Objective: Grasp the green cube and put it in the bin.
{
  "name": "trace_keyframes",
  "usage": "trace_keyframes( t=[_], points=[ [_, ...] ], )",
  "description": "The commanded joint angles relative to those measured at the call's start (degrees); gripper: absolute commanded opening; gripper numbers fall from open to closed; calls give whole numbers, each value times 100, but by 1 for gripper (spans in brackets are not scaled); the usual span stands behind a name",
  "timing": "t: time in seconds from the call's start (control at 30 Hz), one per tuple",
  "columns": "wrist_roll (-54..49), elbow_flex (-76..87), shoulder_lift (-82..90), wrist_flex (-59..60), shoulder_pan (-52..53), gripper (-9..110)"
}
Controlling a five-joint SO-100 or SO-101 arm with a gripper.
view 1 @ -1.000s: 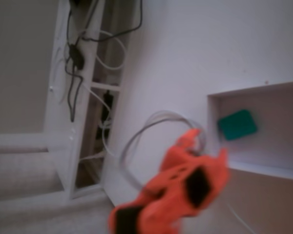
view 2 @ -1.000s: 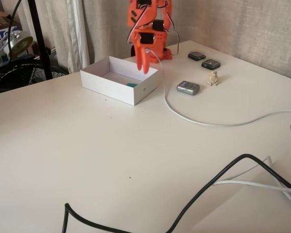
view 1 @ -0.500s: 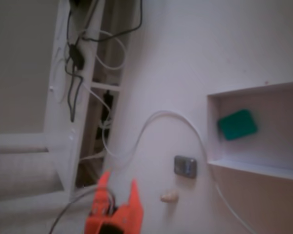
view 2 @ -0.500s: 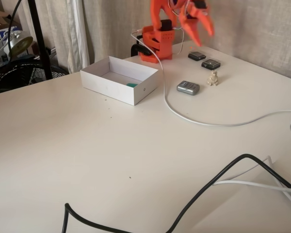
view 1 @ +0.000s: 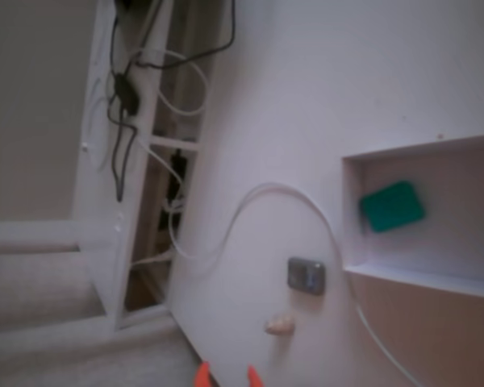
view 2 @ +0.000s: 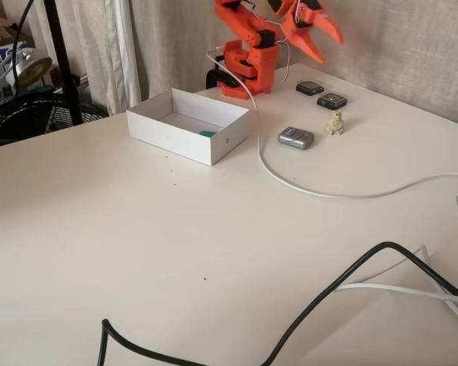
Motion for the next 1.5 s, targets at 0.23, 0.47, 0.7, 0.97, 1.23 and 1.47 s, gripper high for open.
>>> trace_keyframes(
  t=[0.23,0.47,0.7,0.97,1.23,1.47],
  points=[
    [-211,694,1222,984,-123,17],
    [-457,1230,1679,1257,-18,16],
    [-501,1503,2048,1362,-62,12],
    [-501,1644,2153,1406,-114,-4],
    [-501,1934,2153,1274,-176,-8],
    [-510,1934,2153,1274,-220,-8]
  ],
)
